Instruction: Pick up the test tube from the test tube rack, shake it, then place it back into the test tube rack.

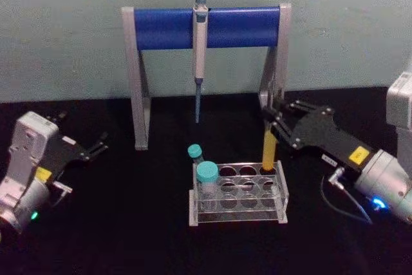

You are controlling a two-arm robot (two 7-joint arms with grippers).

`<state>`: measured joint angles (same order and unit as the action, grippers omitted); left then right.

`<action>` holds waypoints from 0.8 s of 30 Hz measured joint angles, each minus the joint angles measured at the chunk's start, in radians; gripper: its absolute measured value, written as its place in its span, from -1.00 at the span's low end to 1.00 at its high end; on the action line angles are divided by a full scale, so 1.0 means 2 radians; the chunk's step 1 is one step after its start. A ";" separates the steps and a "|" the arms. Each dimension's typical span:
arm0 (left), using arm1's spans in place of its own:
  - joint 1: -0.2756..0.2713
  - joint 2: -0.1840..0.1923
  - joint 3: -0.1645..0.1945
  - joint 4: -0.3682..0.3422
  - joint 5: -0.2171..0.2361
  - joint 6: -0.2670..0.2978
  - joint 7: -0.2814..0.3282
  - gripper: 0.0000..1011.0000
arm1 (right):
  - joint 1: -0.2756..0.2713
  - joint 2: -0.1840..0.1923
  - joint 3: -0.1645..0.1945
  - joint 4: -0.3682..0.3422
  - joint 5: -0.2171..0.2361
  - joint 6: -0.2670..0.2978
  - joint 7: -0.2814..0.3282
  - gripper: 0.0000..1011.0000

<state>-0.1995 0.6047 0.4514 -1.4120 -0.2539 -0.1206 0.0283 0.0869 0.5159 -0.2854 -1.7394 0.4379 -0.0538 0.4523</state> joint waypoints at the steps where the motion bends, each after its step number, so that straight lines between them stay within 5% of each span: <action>1: 0.000 0.000 0.000 0.000 0.000 0.000 0.000 0.98 | -0.001 0.001 -0.001 -0.002 0.002 0.002 0.003 -0.55; 13: 0.000 0.000 0.000 0.000 0.000 0.000 0.000 0.98 | 0.019 -0.009 -0.028 0.011 0.049 0.007 0.042 -0.55; 24: 0.000 0.000 0.000 0.000 0.000 0.000 0.000 0.98 | 0.051 -0.045 -0.037 0.061 0.039 -0.042 0.022 -0.55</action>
<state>-0.1995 0.6047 0.4514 -1.4120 -0.2539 -0.1205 0.0283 0.1888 0.4266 -0.3584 -1.6168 0.5163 -0.1381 0.4970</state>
